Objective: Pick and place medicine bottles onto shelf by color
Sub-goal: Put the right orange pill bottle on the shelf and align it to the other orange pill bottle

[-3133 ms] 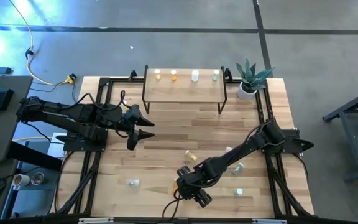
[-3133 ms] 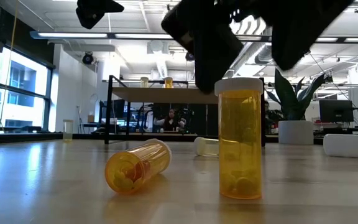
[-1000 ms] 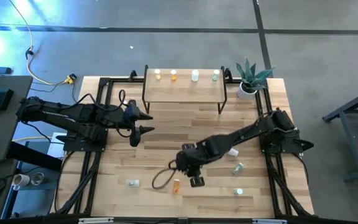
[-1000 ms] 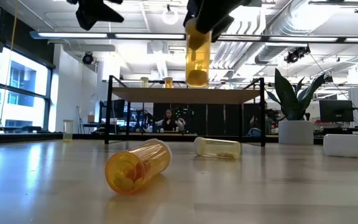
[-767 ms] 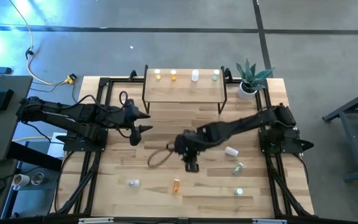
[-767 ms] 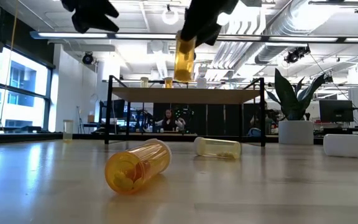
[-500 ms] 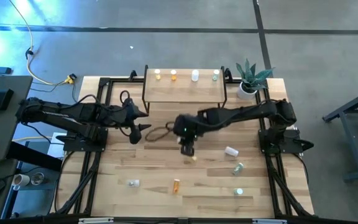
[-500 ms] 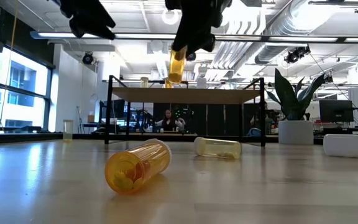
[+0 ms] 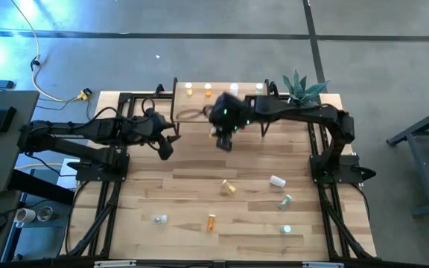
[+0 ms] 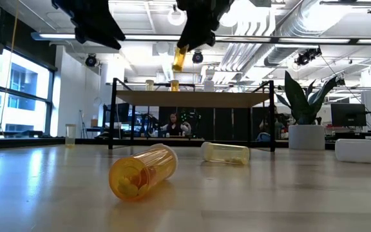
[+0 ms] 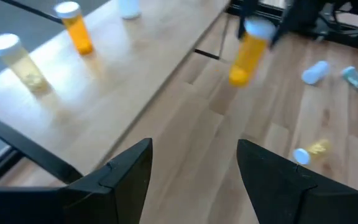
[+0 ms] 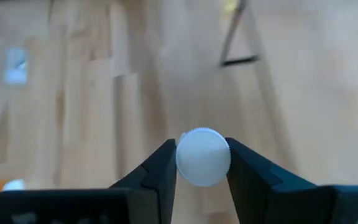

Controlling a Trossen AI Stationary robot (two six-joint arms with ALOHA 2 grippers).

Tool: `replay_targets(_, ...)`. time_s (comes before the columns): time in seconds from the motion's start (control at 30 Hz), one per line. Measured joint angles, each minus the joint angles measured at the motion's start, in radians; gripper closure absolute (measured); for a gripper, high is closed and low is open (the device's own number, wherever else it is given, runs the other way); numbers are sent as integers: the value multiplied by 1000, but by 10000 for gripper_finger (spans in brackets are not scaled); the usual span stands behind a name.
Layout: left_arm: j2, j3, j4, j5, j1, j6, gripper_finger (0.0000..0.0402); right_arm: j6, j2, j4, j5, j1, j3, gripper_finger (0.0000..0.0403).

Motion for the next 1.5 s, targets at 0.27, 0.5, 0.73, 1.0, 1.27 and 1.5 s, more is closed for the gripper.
replay_targets(0.27, 0, 0, 0, -6, 76, -1, 179, -89, 0, -4, 1, -149, 108, 295)
replay_targets(0.5, 0, 0, 0, -6, 127, -3, 179, -82, 0, 81, 0, -245, 136, 295)
replay_targets(0.73, 0, 0, 0, -6, 161, -45, 179, -34, 42, 149, -54, -264, 136, 295)
replay_targets(1.0, 0, 0, 0, -6, 185, -44, 179, -88, 64, 186, -61, -251, 136, 295)
replay_targets(1.27, 0, 0, 0, -6, 194, -52, 179, -114, 113, 140, -65, -255, 218, 295)
replay_targets(1.5, 0, 0, -5, -5, 193, -52, 179, -140, 162, 41, -58, -254, 243, 295)
